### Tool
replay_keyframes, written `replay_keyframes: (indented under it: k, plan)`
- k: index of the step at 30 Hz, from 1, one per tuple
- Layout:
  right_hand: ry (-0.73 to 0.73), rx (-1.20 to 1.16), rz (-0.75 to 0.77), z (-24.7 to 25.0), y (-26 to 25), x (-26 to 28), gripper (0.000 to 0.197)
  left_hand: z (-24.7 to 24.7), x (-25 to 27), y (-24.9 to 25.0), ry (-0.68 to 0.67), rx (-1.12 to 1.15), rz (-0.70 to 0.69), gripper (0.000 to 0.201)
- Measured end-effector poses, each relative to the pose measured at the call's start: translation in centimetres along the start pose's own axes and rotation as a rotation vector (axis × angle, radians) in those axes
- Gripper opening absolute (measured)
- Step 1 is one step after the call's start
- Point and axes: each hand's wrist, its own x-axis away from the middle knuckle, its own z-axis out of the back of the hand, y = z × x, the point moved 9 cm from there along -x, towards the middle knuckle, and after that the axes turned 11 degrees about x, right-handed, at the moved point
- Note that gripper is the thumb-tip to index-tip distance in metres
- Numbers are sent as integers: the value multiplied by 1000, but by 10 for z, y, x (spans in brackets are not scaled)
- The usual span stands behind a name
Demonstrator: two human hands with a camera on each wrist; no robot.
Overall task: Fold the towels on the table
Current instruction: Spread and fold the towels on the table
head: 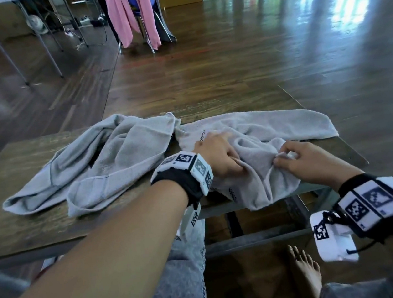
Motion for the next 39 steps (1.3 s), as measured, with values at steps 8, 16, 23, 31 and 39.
replay_keyframes:
  k: [8,16,23,31,39]
  plan:
    - [76,-126,165,11,-45,-13,18,7,-8,14,-54,78,-54,18]
    - [630,-184,499,150,-150,-85,37,181,-34,19,696,-85,-196,21]
    - [792,-132,306,183,-142,-174,8,267,-61,-71,936,-112,151,19]
    - [535,-344,105,123,-82,-230,8,228,-80,-129,802,178,124,21]
    - [588,-555,147,134,-59,-241,23,216,-98,-119,927,476,-28,14]
